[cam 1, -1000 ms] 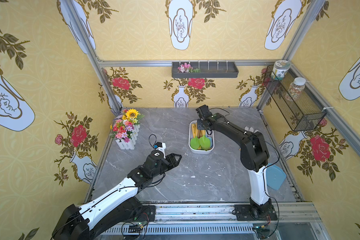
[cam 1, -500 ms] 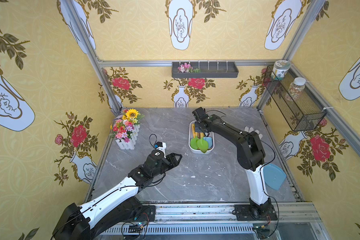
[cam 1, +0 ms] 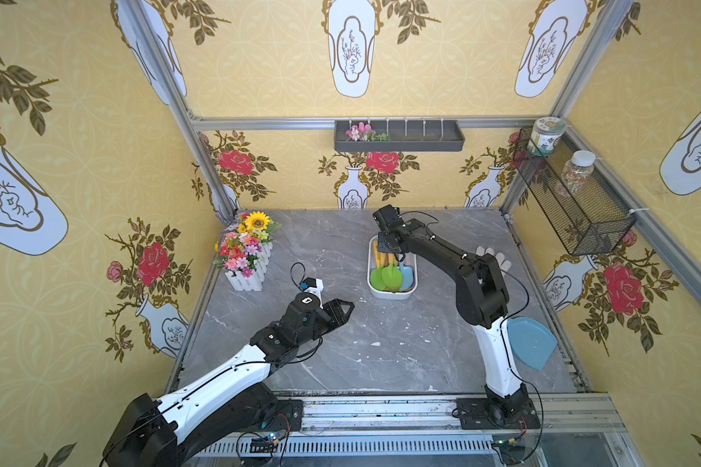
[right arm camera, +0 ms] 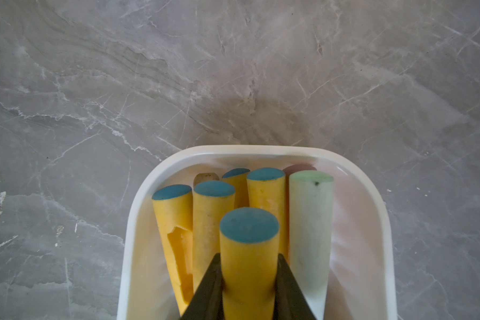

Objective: Put the shovel into the storage box
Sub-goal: Place the shovel in the storage box.

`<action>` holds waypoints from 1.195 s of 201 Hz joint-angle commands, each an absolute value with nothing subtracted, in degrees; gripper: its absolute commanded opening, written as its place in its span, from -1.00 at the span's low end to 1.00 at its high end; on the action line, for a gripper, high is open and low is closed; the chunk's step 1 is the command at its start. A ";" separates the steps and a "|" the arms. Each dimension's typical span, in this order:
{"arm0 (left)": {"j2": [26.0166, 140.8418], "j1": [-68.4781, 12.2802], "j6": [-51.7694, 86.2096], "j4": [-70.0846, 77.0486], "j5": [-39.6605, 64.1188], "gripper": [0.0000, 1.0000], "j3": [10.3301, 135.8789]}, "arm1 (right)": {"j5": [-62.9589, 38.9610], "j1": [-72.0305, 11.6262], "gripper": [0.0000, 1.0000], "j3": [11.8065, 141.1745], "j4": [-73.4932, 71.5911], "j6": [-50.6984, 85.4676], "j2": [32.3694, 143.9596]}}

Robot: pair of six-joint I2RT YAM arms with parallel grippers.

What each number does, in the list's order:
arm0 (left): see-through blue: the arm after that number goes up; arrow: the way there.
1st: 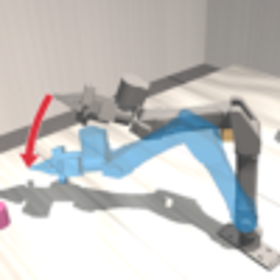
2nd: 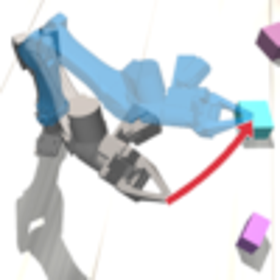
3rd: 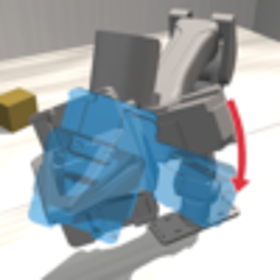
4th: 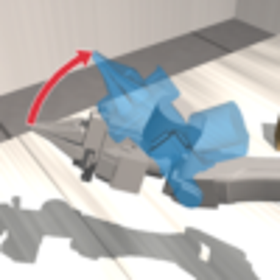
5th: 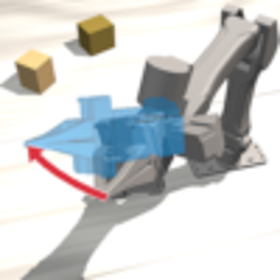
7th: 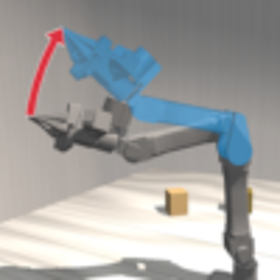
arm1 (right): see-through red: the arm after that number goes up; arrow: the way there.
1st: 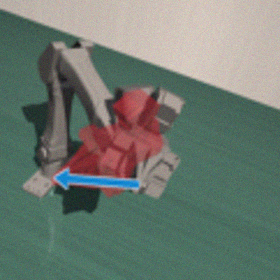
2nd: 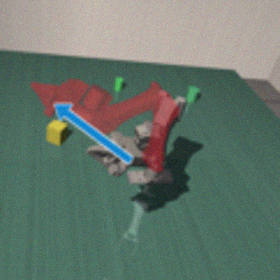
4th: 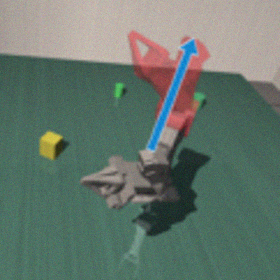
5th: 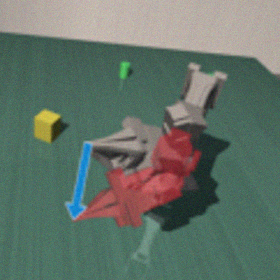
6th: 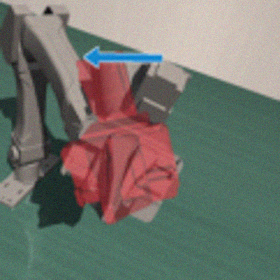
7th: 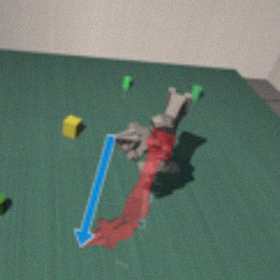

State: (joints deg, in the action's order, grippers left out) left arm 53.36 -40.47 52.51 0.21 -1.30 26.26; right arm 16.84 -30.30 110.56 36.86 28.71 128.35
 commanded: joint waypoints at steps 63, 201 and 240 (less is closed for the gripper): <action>53.94 -40.47 52.28 2.04 -1.08 0.14 26.10 | 18.63 -30.59 -0.05 110.00 39.02 30.78 126.25; 58.80 -40.45 50.25 -3.24 -5.02 0.35 33.30 | 4.32 -31.11 0.22 83.19 30.35 31.22 102.04; 62.53 -40.44 46.69 -8.66 -9.21 0.76 39.41 | 2.49 -30.64 0.51 73.88 28.05 30.35 92.59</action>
State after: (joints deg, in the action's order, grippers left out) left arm 60.55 -40.47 49.84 -4.51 -5.52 36.56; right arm 4.51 -31.00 77.49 31.24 31.22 96.68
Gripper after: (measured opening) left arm 0.830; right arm 0.693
